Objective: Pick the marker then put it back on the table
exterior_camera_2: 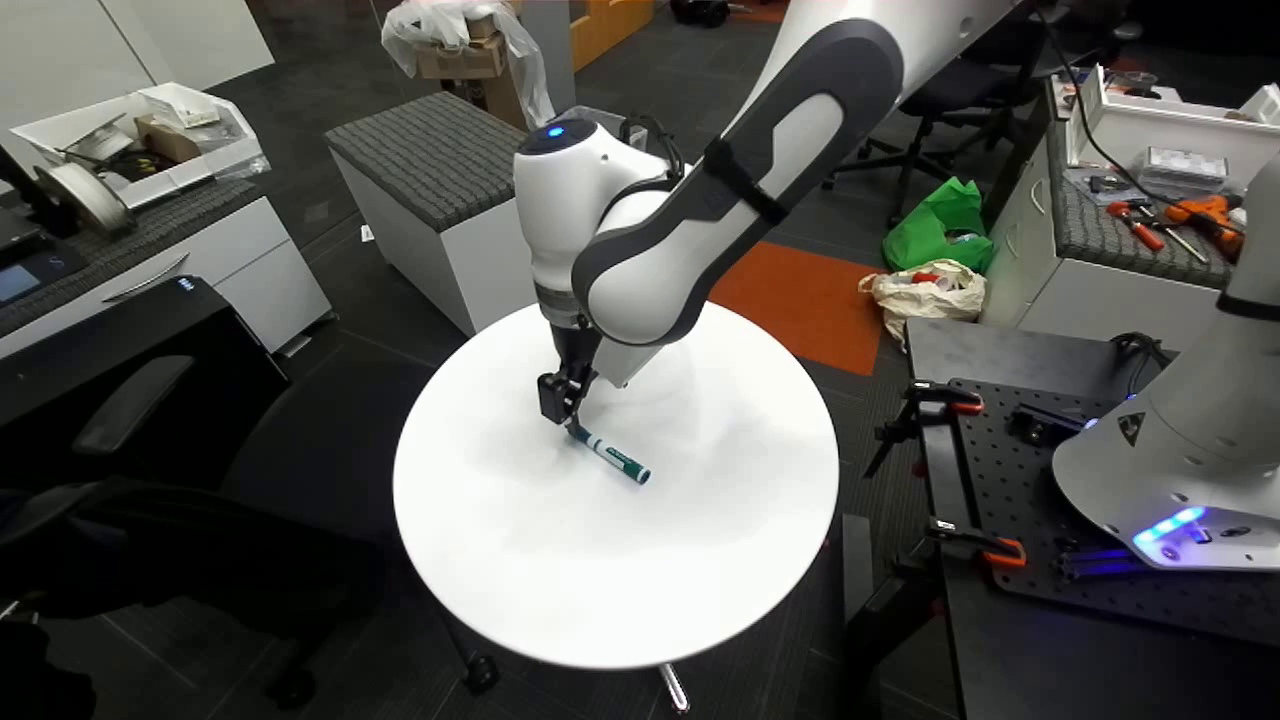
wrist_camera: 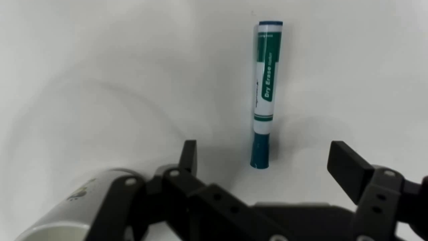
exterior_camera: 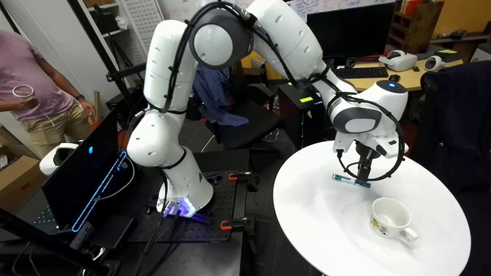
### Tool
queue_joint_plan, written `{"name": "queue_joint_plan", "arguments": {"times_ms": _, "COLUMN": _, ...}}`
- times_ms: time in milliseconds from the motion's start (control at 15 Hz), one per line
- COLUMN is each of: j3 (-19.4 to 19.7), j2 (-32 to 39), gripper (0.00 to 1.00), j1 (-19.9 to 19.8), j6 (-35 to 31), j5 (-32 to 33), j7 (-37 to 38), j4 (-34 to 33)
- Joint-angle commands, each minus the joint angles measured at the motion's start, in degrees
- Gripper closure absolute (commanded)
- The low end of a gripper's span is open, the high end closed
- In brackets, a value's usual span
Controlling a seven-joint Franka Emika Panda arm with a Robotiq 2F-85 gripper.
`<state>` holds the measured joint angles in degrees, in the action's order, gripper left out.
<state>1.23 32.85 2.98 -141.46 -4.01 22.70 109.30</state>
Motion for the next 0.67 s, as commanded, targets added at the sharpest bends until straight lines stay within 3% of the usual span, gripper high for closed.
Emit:
{"name": "queue_joint_plan", "arguments": {"times_ms": 0, "j3": 1.8, "j2": 5.9, "gripper": 0.00, "j1": 1.5, "j6": -2.5, "j5": 0.5, "j7": 0.5, "j4": -5.8}}
{"name": "queue_joint_plan", "arguments": {"times_ms": 600, "j3": 7.3, "j2": 9.9, "gripper": 0.00, "j1": 8.3, "j6": -11.9, "j5": 1.8, "j7": 5.9, "j4": -5.3}}
